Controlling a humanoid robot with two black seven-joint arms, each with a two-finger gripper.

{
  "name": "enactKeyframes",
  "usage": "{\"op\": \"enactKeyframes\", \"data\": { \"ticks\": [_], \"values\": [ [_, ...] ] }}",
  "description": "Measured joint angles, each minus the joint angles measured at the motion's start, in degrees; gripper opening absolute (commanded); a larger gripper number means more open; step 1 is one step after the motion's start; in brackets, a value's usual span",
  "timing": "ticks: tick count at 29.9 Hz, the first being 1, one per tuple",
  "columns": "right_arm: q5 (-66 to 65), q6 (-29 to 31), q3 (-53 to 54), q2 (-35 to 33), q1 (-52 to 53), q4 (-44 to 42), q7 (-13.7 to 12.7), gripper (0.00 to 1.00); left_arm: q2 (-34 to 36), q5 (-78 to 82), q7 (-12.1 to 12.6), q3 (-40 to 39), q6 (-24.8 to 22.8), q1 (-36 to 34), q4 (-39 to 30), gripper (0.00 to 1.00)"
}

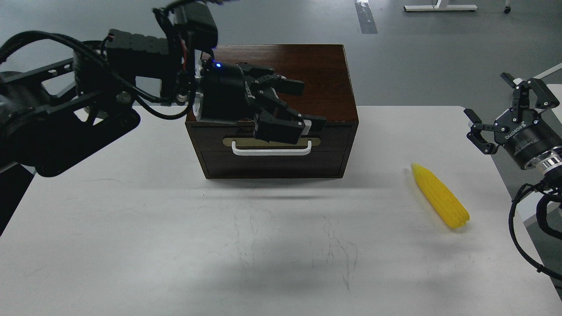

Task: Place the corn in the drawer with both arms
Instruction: 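Reach the left gripper down to the white drawer handle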

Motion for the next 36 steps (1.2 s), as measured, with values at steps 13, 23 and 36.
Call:
{"op": "enactKeyframes", "data": {
  "ticks": [13,23,36],
  "values": [
    [0.00,0.00,0.23,0.00,0.00,0.01,0.00,1.00,-7.36,11.35,0.03,21.74,0.01,-12.67,8.26,0.98],
    [0.00,0.00,0.36,0.00,-0.08,0.01,0.00,1.00,-7.79,14.08,0.03,24.00,0.01,-11.91,10.16,0.98],
    [0.00,0.00,0.50,0.00,-0.09,0.00,0.00,1.00,-7.76,14.25,0.03,26.33,0.01,-11.10,11.30,0.98]
  ]
}}
